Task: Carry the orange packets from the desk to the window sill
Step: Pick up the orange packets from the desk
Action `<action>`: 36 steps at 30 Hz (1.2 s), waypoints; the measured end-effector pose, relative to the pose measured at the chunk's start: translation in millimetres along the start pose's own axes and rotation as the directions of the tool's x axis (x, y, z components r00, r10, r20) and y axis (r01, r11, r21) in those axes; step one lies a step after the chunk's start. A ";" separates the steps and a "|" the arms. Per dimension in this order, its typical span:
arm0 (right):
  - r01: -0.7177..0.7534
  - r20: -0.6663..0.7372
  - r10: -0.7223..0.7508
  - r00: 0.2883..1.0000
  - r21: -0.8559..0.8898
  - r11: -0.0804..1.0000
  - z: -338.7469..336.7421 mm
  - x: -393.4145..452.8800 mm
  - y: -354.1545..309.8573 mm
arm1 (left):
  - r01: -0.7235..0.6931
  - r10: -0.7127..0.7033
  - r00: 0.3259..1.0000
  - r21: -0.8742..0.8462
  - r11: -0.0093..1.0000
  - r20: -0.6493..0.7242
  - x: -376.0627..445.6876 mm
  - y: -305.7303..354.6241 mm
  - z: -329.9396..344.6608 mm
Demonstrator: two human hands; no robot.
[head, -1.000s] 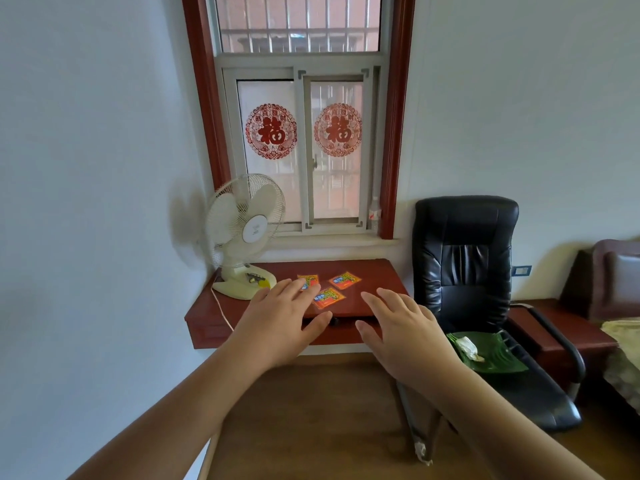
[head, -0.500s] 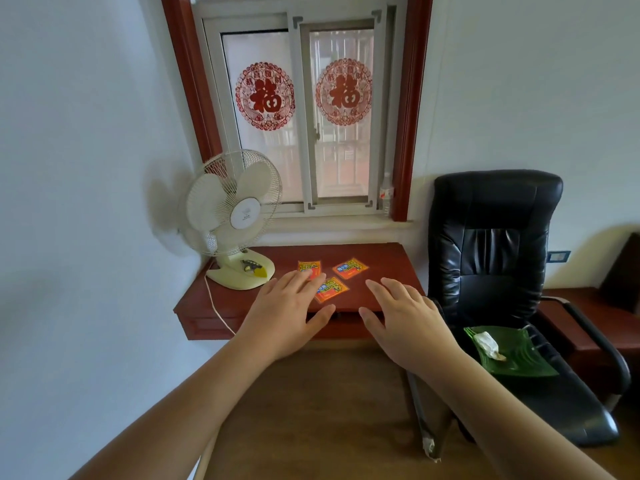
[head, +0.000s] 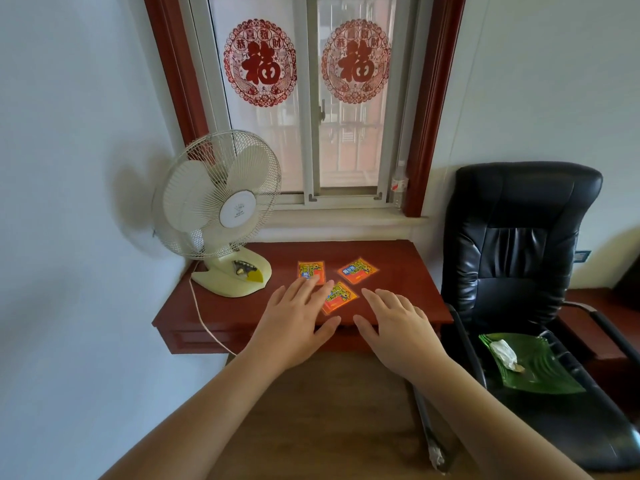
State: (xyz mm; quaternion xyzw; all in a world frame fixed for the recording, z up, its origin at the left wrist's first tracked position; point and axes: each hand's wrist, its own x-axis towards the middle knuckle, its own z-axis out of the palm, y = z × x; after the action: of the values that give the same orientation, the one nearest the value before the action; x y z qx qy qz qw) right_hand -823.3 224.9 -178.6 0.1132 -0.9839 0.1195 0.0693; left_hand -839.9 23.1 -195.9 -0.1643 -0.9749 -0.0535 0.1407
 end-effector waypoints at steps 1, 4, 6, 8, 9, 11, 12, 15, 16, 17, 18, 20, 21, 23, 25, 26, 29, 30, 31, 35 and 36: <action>-0.013 0.006 0.013 1.000 -0.001 1.000 5.8 7.6 -0.2 | -0.014 0.014 1.000 0.000 1.000 -0.001 6.9 -6.3 5.1; -0.064 0.036 0.063 0.997 0.014 0.998 23.3 28.3 2.1 | -0.041 0.041 0.999 -0.016 0.999 0.013 28.8 -27.5 21.0; -0.091 0.055 0.090 0.994 0.012 0.996 32.5 42.1 7.0 | -0.052 0.053 0.998 -0.018 0.998 0.028 43.1 -40.5 31.6; -0.108 0.066 0.107 0.992 0.011 0.994 40.2 55.1 12.9 | -0.066 0.067 0.997 -0.029 0.997 0.036 54.8 -48.9 42.7; -0.114 0.069 0.113 0.991 0.011 0.993 43.4 62.0 15.9 | -0.071 0.072 0.997 -0.037 0.997 0.036 60.6 -51.7 48.1; -0.122 0.076 0.121 0.990 0.001 0.993 50.1 77.1 23.8 | -0.075 0.078 0.996 -0.052 0.996 0.043 74.4 -56.9 59.2; -0.124 0.083 0.124 0.989 -0.005 0.992 53.9 85.3 28.8 | -0.073 0.076 0.996 -0.060 0.996 0.051 82.0 -59.3 65.4; -0.135 0.109 0.134 0.985 0.002 0.991 68.4 111.9 47.6 | -0.051 0.056 0.995 -0.066 0.997 0.079 106.3 -64.4 88.0; -0.136 0.117 0.135 0.984 0.008 0.991 73.7 122.0 54.8 | -0.044 0.050 0.995 -0.068 0.997 0.089 115.4 -65.6 96.4; -0.140 0.125 0.136 0.983 0.018 0.990 79.4 132.5 62.6 | -0.039 0.046 0.994 -0.068 0.997 0.100 125.0 -66.4 105.1; -0.144 0.132 0.138 0.982 0.032 0.989 85.5 143.2 70.1 | -0.038 0.045 0.993 -0.062 0.997 0.110 134.4 -67.8 113.8; -0.140 0.141 0.132 0.981 0.049 0.989 96.3 165.6 85.6 | -0.031 0.037 0.990 -0.045 0.999 0.135 154.2 -72.4 130.1; -0.134 0.149 0.125 0.981 0.055 0.989 101.5 177.1 93.0 | -0.020 0.026 0.989 -0.037 0.999 0.148 163.7 -75.1 137.7; -0.131 0.170 0.117 0.978 0.073 0.989 112.3 198.6 107.0 | -0.003 0.007 0.985 -0.022 1.000 0.174 183.0 -81.4 151.1; -0.120 0.204 0.101 0.974 0.083 0.989 120.6 219.8 119.9 | 0.014 -0.013 0.981 -0.003 1.000 0.195 200.9 -86.8 161.8; -0.113 0.219 0.092 0.971 0.085 0.990 124.2 230.5 125.9 | 0.021 -0.022 0.979 0.005 1.000 0.204 209.2 -88.9 166.5; -0.091 0.233 0.069 0.970 0.083 0.992 134.6 261.0 140.8 | 0.047 -0.047 0.974 0.007 0.999 0.220 227.7 -93.9 179.4; -0.081 0.240 0.060 0.969 0.079 0.994 138.4 269.9 143.4 | 0.057 -0.055 0.972 -0.001 0.998 0.228 231.9 -96.0 183.6; -0.073 0.250 0.051 0.967 0.076 0.994 142.9 277.7 145.0 | 0.068 -0.064 0.969 -0.008 0.998 0.238 235.3 -98.4 188.2; -0.055 0.310 0.028 0.950 0.079 0.995 166.2 300.2 146.2 | 0.105 -0.096 0.957 -0.020 0.994 0.275 243.9 -109.8 208.1; -0.051 0.327 0.023 0.945 0.076 0.996 173.2 305.4 145.2 | 0.115 -0.104 0.955 -0.025 0.993 0.279 245.1 -114.3 212.8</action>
State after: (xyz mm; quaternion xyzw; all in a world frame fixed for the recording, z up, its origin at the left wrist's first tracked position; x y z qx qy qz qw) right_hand -1171.6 255.8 -327.2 0.1156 -0.9779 0.1416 -0.1010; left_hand -1155.0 22.5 -334.1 -0.1187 -0.9913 -0.0576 -0.0036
